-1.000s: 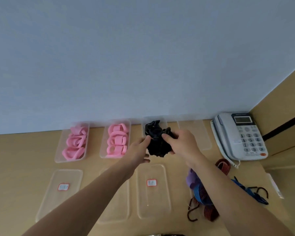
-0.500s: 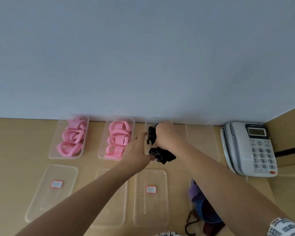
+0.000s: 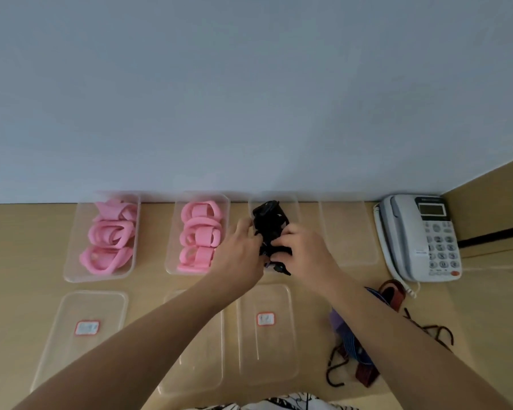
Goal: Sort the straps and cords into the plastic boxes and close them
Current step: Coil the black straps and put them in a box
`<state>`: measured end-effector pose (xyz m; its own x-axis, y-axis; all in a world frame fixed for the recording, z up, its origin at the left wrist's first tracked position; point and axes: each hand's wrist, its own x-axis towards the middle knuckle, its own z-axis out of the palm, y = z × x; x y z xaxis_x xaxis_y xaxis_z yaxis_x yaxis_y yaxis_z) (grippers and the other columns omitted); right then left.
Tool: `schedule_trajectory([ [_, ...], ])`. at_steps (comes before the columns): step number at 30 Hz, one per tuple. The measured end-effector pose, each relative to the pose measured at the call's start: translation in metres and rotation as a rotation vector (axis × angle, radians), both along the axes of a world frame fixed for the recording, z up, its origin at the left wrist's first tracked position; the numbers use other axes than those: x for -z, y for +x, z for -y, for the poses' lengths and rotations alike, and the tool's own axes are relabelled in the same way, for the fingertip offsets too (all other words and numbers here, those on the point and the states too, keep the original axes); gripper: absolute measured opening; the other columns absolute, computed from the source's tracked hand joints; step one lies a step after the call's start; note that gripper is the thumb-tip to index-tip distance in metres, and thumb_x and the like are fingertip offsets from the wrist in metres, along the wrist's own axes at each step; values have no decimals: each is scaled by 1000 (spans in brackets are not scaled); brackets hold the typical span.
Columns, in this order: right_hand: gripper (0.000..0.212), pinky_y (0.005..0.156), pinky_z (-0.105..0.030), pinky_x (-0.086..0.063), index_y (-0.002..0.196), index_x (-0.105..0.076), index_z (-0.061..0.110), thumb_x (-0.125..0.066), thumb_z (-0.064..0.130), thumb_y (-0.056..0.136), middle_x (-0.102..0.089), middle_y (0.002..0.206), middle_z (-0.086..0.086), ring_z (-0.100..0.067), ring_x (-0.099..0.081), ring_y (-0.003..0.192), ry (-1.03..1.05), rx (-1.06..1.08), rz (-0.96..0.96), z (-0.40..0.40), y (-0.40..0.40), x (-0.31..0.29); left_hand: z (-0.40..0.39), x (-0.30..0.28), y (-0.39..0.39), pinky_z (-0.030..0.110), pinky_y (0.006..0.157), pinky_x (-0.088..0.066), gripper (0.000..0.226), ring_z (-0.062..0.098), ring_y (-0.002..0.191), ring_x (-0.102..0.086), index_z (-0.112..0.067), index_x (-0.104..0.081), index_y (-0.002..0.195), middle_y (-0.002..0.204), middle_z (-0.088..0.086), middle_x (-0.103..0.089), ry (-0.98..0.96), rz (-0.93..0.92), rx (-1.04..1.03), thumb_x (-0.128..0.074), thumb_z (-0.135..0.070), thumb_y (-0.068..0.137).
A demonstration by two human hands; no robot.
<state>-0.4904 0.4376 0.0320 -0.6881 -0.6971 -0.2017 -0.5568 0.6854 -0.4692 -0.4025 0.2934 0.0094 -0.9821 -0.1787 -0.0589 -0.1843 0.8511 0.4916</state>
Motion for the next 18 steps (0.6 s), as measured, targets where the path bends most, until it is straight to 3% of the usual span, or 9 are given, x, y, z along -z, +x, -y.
schedule_trajectory([
  [5,18,74,-33,-53,97,-80,6,-81,7,78,-74,91,-9,-30,-69,84,-124,42,-131,-2,9,14,-1,4,-6,37,103,-43,38,31,122,-47,-12,-63,120,140,12,-42,-55,11,7,-69,-31,87],
  [8,17,77,-31,-54,99,-80,8,-79,11,82,-74,92,-4,-25,-68,86,-166,-4,-197,-5,14,15,1,7,-14,39,123,-24,78,34,151,-21,-7,-36,151,162,15,-24,-38,11,107,-71,-27,84],
  [10,28,85,-32,-53,112,-75,9,-74,23,87,-73,103,-1,-22,-64,97,-141,-66,-170,-14,11,13,5,9,-21,42,127,-11,94,33,157,-3,-3,-17,159,168,16,-12,-41,47,153,-68,-32,85],
  [14,42,90,-35,-52,122,-70,11,-77,24,83,-73,112,1,-24,-63,102,-28,-148,-191,-29,7,12,9,7,-33,43,124,-22,96,33,154,-19,-1,-27,152,161,15,-29,44,22,173,-76,-26,74],
  [16,32,83,-33,-54,114,-74,11,-78,15,82,-75,104,0,-25,-64,95,-35,-133,-207,-24,7,14,10,6,-38,43,121,-28,101,35,149,-29,1,-28,149,155,15,-36,76,7,174,-80,-27,67],
  [18,19,68,-35,-55,98,-77,11,-77,6,80,-75,87,-2,-27,-65,80,-66,-117,-218,-17,7,18,11,6,-44,45,123,-22,116,34,152,-21,-1,-16,156,162,14,-27,27,48,211,-81,-39,68],
])
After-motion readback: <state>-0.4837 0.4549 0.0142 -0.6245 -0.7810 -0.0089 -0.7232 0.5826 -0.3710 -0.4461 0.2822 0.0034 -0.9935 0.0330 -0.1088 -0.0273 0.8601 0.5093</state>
